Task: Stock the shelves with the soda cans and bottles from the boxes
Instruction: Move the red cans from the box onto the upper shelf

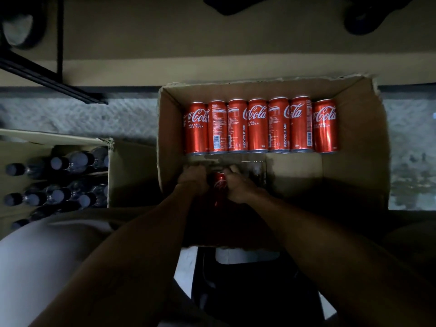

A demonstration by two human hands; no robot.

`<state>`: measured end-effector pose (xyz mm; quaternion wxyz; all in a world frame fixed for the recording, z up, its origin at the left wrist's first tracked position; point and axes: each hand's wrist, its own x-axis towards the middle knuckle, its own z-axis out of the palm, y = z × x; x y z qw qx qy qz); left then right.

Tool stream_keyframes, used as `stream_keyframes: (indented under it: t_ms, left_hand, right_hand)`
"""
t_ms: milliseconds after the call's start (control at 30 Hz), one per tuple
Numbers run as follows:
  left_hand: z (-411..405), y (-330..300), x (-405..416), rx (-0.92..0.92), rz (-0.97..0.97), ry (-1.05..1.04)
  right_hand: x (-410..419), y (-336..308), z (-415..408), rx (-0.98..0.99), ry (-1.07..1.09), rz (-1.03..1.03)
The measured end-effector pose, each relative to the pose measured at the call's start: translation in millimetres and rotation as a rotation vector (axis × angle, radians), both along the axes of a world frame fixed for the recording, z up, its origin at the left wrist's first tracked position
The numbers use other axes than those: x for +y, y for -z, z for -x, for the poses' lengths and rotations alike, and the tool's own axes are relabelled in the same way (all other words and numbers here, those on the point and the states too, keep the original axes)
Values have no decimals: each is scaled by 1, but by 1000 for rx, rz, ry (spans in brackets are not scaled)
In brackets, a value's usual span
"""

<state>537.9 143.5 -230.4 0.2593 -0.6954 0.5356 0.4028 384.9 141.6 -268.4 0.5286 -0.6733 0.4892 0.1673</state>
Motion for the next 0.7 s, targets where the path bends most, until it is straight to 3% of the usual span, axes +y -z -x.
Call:
stream_keyframes:
  t_ms: [233, 500, 700]
  left_hand:
    - [16, -8, 3, -98, 7, 20]
    - [5, -26, 23, -224, -27, 154]
    - [16, -42, 41, 17, 99, -61]
  right_hand:
    - [24, -19, 51, 20, 212, -6]
    - [75, -28, 63, 43, 695, -112]
    - [61, -47, 62, 26, 560, 25]
